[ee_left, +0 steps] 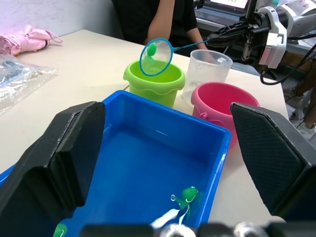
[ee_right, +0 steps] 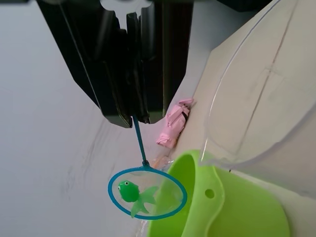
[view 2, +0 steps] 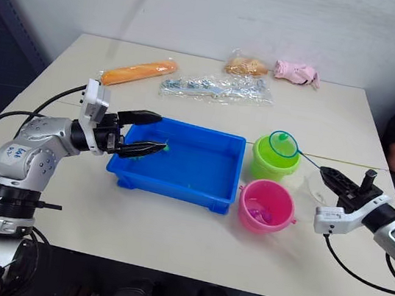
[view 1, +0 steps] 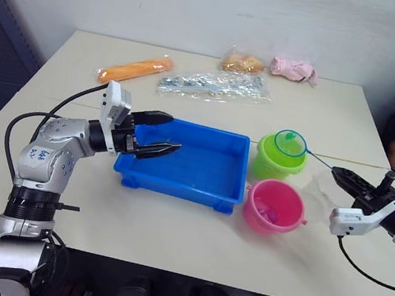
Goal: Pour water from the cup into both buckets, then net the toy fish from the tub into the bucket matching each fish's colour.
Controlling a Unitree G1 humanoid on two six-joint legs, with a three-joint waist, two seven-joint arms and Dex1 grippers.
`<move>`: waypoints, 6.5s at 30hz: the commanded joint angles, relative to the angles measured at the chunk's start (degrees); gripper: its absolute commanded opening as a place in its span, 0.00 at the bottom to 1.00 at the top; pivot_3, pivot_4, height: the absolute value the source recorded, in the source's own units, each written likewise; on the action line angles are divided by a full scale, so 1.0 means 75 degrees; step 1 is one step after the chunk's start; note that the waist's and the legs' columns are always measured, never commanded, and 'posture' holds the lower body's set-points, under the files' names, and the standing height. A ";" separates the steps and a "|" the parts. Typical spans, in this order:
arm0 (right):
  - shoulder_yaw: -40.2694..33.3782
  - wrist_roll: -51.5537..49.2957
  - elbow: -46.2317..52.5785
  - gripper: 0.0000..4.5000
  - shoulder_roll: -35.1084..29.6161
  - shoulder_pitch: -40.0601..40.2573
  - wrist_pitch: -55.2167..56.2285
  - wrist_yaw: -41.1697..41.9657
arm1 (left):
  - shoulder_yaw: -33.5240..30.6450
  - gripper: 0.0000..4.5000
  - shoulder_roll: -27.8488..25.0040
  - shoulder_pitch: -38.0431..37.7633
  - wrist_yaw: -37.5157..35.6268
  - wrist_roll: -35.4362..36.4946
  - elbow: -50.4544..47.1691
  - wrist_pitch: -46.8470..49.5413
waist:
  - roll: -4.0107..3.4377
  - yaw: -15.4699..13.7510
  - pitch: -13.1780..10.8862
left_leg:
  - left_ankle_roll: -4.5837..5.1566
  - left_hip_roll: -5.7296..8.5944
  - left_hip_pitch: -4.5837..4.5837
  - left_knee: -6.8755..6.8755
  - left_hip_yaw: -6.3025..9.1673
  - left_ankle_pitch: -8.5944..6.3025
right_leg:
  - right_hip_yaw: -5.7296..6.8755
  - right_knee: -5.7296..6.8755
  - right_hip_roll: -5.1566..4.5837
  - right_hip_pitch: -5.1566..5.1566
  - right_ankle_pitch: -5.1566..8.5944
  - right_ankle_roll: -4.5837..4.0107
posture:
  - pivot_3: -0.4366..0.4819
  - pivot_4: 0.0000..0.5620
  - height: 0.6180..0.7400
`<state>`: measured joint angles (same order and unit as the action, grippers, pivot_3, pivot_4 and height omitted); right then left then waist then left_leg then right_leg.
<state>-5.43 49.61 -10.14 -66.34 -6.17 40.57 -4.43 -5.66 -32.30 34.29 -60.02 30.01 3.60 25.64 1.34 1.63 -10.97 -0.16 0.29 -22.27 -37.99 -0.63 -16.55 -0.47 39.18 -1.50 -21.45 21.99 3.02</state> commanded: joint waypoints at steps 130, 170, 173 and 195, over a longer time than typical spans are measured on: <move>0.1980 -0.7748 -0.1763 0.00 0.2951 -0.6234 -0.6636 1.1983 | -0.0785 0.97 -0.2526 -0.0841 -0.2529 -0.0005 0.0892 -0.0652 | -0.0010 0.0026 -0.0007 | 0.0068 -0.0001 -0.0022 0.0010 0.0023 -0.0044 | 0.0029 -0.0040 -0.0024 -0.0015 -0.0001 -0.0003 | 0.48 0.27 1.00; -0.1574 -0.7841 0.0422 0.00 0.1176 -0.1765 -0.5257 0.8317 | -0.0572 0.97 -0.0220 0.0198 -0.0241 0.0299 0.0344 -0.0533 | -0.0011 -0.0011 -0.0007 | 0.0041 -0.0003 -0.0020 0.0006 0.0018 -0.0029 | 0.0022 -0.0042 -0.0011 -0.0002 -0.0002 0.0000 | 0.48 0.27 1.00; -0.1457 -0.7406 0.0160 0.00 0.1118 -0.1575 -0.4097 0.8079 | -0.0529 0.97 -0.0176 0.0173 -0.0242 0.0290 0.0310 -0.0534 | -0.0011 -0.0012 -0.0007 | 0.0037 -0.0002 -0.0021 0.0005 0.0013 -0.0026 | 0.0021 -0.0044 -0.0012 -0.0001 -0.0002 0.0000 | 0.48 0.27 1.00; -0.1685 -0.0463 -0.0709 0.00 0.0330 -0.0175 0.1447 0.0631 | -0.0395 0.97 0.0318 0.0226 -0.0256 0.0385 0.0250 -0.0805 | -0.0012 0.0005 -0.0007 | 0.0008 -0.0002 -0.0010 0.0003 0.0002 -0.0009 | 0.0006 -0.0025 -0.0001 -0.0001 -0.0001 0.0000 | 0.48 0.27 1.00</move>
<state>-16.65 43.10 -16.35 -62.46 -7.58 51.21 6.47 -7.99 -30.02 35.35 -61.81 31.90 7.41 20.50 1.26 1.67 -11.02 -0.10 0.27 -22.34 -37.96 -0.64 -16.61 -0.44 39.02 -1.51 -21.46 21.98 3.02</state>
